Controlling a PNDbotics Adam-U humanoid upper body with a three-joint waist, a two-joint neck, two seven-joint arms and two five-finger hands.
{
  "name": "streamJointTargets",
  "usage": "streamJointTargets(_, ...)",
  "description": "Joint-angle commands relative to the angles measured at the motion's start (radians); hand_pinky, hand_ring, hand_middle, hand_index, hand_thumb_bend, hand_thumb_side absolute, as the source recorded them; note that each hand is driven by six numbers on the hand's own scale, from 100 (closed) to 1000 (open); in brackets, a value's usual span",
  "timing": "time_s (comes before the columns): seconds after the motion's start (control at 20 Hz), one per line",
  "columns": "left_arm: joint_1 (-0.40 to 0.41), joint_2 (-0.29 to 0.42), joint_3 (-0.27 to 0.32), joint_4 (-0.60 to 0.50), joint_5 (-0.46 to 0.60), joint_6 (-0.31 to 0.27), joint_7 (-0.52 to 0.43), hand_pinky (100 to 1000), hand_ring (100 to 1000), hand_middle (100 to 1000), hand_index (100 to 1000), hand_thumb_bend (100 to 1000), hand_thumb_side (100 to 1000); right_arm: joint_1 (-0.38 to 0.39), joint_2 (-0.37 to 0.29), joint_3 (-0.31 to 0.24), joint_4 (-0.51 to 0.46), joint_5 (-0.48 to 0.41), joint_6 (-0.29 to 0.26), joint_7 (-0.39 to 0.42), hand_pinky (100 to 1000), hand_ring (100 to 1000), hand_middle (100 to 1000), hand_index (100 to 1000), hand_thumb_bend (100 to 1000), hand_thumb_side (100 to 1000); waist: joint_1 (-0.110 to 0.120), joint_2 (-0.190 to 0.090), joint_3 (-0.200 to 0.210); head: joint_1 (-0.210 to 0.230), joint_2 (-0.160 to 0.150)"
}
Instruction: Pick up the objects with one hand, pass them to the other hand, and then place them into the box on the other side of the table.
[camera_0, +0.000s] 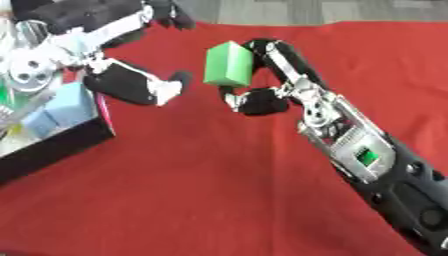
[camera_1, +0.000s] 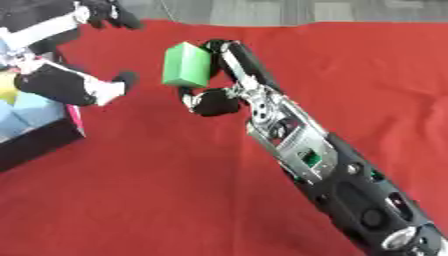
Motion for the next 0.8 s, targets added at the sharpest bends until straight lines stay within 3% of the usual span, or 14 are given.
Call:
streamJointTargets(0.05, -0.02, 0.0, -0.006, -0.011, -0.063, -0.002, -0.018, 811, 852, 786, 869, 400, 300, -0.019, 0.0, -0.001, -0.018, -0.001, 0.006, 0.01, 858, 628, 488, 527, 100, 100, 0.012, -0.035, -0.001, 0.001, 0.0)
streamJointTargets(0.4, -0.023, -0.027, -0.03, -0.011, -0.135, 0.017, -0.084, 815, 859, 792, 873, 421, 373, -0.028, 0.001, 0.025, -0.036, -0.009, 0.045, 0.015, 860, 631, 491, 531, 100, 100, 0.012, -0.035, -0.003, 0.002, -0.002)
streamJointTargets(0.8, -0.023, -0.045, -0.034, -0.009, -0.136, 0.054, -0.085, 814, 849, 781, 865, 315, 383, -0.032, 0.001, 0.035, -0.059, -0.004, 0.062, 0.026, 860, 630, 488, 528, 100, 100, 0.01, -0.033, -0.003, 0.005, -0.003)
